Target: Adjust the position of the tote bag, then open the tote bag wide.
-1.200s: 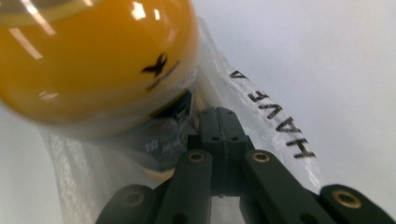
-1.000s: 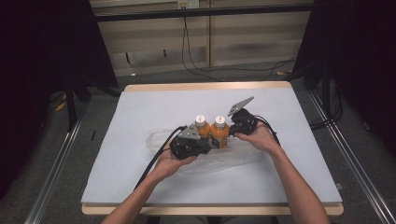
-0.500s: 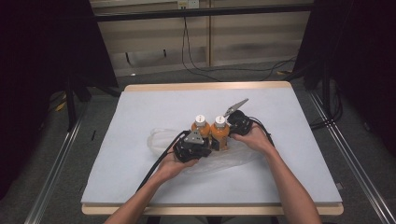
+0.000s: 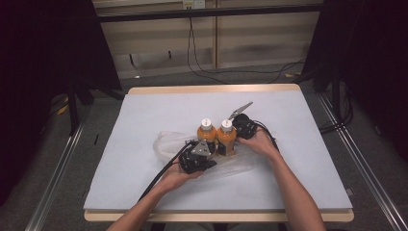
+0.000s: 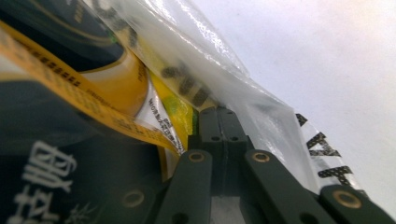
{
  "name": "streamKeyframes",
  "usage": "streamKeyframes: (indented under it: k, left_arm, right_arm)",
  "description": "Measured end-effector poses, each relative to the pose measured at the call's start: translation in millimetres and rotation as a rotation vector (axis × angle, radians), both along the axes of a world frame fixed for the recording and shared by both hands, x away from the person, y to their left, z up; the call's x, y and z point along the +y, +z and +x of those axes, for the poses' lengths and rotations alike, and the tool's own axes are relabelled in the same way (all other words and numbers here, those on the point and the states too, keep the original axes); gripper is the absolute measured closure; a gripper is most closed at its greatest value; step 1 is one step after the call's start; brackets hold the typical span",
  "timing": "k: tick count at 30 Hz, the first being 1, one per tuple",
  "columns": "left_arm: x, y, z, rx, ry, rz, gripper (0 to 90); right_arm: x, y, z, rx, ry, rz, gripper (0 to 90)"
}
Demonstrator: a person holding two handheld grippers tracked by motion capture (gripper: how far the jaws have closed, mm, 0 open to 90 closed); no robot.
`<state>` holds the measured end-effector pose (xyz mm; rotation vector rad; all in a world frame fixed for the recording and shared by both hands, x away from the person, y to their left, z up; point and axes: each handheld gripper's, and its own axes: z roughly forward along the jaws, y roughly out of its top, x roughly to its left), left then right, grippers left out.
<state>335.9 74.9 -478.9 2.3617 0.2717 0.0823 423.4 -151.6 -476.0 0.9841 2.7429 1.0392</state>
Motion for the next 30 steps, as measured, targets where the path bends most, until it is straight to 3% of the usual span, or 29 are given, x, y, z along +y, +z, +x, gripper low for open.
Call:
streamKeyframes:
  k: [7,8,13,21,23,27,30]
  left_arm:
    - [-1.6,-0.3,-4.9,-0.004,-0.006,0.001,90.0]
    - [-1.0,1.0,-4.4,0.006,-0.028,0.010,90.0]
    - [-0.5,-0.1,-5.5,0.021,-0.034,-0.007,90.0]
    - [-0.7,1.7,-10.2,0.035,-0.062,0.009,90.0]
    - [-1.5,0.9,-12.6,0.025,-0.057,0.000,90.0]
    - [-2.6,2.4,-15.1,0.015,-0.063,0.020,90.0]
    - [-3.1,0.6,-18.7,0.026,-0.061,-0.007,90.0]
  right_arm:
    - [2.0,0.9,1.2,0.013,-0.019,-0.012,90.0]
    - [2.0,0.9,1.8,0.011,-0.022,-0.012,90.0]
    - [2.1,0.6,6.6,0.009,-0.032,-0.014,90.0]
    - [3.3,0.1,11.0,0.006,-0.059,-0.013,90.0]
    - [3.8,0.3,11.0,0.013,-0.065,-0.010,90.0]
    - [4.1,0.2,12.0,0.007,-0.071,-0.015,90.0]
    - [4.4,-0.2,13.0,0.006,-0.077,-0.010,90.0]
